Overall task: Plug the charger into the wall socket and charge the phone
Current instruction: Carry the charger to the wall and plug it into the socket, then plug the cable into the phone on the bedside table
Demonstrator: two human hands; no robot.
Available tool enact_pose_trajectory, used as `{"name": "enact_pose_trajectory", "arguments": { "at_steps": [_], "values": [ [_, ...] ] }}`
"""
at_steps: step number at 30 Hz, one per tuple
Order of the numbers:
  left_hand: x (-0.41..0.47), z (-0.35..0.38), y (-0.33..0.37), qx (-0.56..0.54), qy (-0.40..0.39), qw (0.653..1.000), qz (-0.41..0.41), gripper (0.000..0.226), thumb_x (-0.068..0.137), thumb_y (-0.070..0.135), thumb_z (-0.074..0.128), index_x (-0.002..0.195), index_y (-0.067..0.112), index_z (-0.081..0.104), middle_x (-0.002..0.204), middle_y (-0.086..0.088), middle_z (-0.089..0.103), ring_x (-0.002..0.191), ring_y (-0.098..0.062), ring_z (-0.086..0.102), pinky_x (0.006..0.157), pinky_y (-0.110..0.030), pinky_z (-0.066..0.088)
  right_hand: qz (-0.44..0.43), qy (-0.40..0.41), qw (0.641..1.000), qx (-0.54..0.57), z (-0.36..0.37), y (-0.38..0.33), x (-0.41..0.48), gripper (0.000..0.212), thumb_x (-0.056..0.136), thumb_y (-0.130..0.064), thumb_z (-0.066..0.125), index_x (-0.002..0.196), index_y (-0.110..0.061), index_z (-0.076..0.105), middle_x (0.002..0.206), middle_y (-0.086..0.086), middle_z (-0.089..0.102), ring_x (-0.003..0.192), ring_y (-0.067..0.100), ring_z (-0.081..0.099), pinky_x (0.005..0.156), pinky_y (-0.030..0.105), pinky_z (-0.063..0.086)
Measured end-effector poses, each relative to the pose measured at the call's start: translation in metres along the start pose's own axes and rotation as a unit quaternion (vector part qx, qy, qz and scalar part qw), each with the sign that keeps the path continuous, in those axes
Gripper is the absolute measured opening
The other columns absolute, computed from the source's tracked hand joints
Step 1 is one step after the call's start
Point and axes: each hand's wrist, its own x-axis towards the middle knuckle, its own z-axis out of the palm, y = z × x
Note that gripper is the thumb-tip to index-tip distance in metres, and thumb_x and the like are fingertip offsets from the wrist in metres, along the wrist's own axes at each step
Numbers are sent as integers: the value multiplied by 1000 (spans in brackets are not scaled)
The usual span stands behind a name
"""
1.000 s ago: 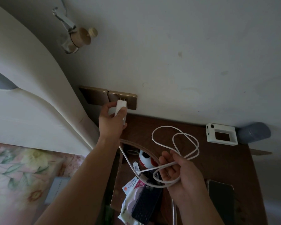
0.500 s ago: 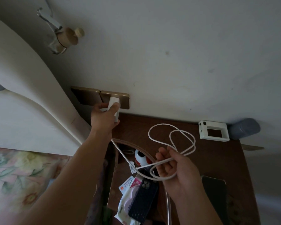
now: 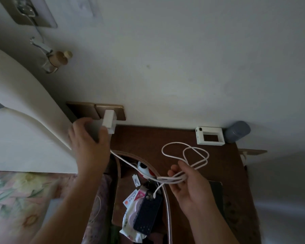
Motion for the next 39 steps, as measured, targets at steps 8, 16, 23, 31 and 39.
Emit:
{"name": "enact_pose_trajectory", "arguments": {
  "at_steps": [8,16,23,31,39],
  "values": [
    [-90,-32,24,-24,-76,997,19,28,88,22,57,115,24,51,113,9,51,111,-18,49,88,-33,38,9,-80,995,-53,-36,-14,-18,27,81,-27,67,101,-9,67,81,8,62,80,24,58,81,43,51],
    [-105,-42,67,-21,-115,986,117,24,88,17,58,103,34,50,108,10,56,92,15,50,72,-3,37,-33,-181,924,-336,-72,-42,-43,15,91,-13,56,102,-10,66,72,4,63,60,14,53,55,26,41],
    [-122,-41,85,-32,-184,970,156,21,87,6,59,94,26,57,108,9,56,95,2,57,75,-14,43,-111,-224,824,-508,-98,-78,-76,62,61,-4,54,119,-26,53,97,6,67,83,16,59,70,27,44],
    [-131,-44,104,-19,-232,954,192,21,88,10,57,91,31,57,111,12,55,99,-8,57,82,-23,49,-207,-269,688,-642,-100,-95,-102,57,86,5,59,130,-30,48,103,-1,68,89,13,70,84,34,58],
    [-130,-57,111,-30,-219,953,208,21,87,7,59,91,28,59,108,9,59,93,-4,60,76,-13,44,-280,-266,572,-724,-85,-89,-137,24,90,-16,61,112,-27,62,87,-7,72,68,0,66,62,19,52]
  ]
}}
